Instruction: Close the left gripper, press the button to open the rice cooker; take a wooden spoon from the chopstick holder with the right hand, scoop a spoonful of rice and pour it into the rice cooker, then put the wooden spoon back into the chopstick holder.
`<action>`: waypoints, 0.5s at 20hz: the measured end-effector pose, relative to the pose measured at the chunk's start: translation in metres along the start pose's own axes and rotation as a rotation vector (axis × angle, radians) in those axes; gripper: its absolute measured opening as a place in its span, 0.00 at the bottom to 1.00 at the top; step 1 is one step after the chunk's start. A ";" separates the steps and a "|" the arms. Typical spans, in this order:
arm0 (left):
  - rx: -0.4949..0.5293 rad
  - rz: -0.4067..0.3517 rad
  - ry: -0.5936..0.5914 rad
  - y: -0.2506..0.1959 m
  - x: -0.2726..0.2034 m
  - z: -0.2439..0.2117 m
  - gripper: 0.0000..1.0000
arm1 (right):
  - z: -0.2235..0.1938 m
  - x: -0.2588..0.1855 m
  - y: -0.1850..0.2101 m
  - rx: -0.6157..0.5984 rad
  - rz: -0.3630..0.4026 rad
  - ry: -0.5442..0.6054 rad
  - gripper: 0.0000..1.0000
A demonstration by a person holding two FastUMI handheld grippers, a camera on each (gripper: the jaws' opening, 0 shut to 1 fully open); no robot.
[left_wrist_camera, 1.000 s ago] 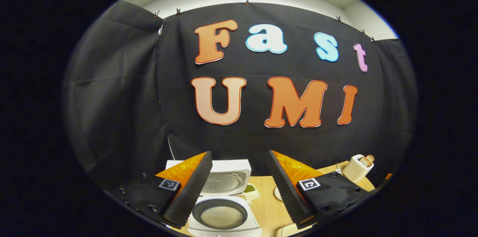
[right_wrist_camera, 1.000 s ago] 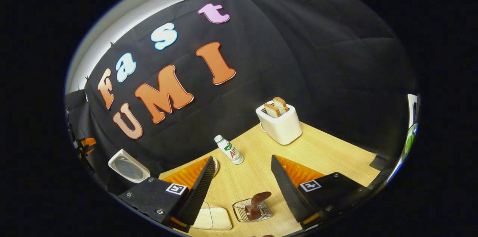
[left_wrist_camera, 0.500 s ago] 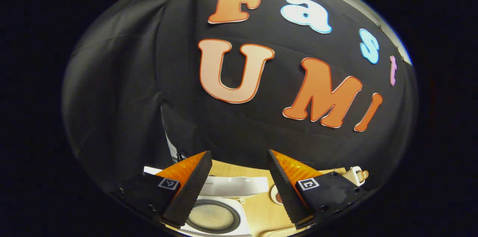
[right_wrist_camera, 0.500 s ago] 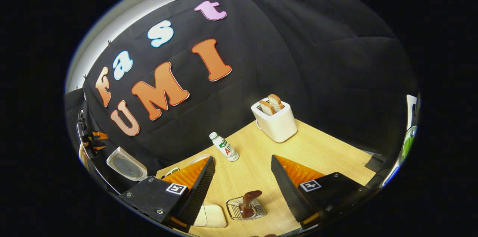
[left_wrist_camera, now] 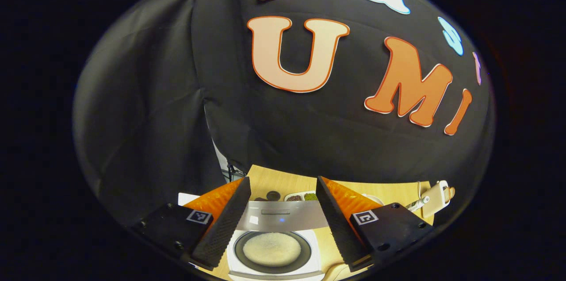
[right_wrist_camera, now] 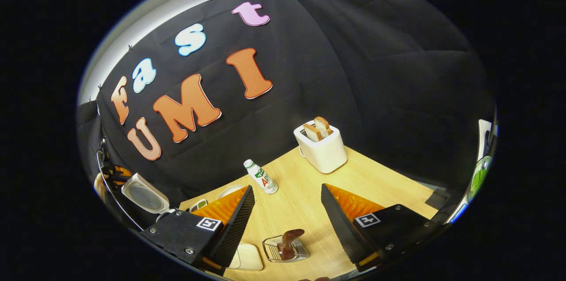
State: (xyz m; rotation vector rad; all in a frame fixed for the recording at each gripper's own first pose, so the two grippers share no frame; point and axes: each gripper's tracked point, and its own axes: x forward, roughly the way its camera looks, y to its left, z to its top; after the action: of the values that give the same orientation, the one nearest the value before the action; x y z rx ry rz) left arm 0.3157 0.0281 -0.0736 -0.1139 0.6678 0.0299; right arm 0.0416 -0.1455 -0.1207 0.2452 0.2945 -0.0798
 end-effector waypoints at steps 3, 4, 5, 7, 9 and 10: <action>0.030 -0.005 -0.016 -0.005 -0.015 -0.009 1.00 | 0.005 0.003 0.008 -0.040 0.011 -0.009 0.94; 0.037 -0.007 -0.020 -0.006 -0.021 -0.013 0.99 | 0.006 0.003 0.013 -0.050 0.021 -0.007 0.94; 0.049 -0.008 -0.022 -0.007 -0.027 -0.017 1.00 | 0.006 0.004 0.017 -0.061 0.032 -0.005 0.94; 0.074 -0.004 -0.024 -0.007 -0.040 -0.031 1.00 | 0.006 0.005 0.026 -0.097 0.050 -0.009 0.94; 0.096 0.004 -0.024 -0.009 -0.052 -0.046 1.00 | 0.006 0.007 0.033 -0.140 0.067 -0.009 0.94; 0.107 0.009 -0.024 -0.010 -0.059 -0.055 1.00 | 0.006 0.006 0.038 -0.157 0.081 -0.007 0.94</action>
State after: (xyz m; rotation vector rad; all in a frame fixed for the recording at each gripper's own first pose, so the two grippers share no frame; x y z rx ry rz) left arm 0.2358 0.0124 -0.0789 -0.0078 0.6447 0.0039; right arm 0.0534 -0.1105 -0.1085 0.1011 0.2823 0.0221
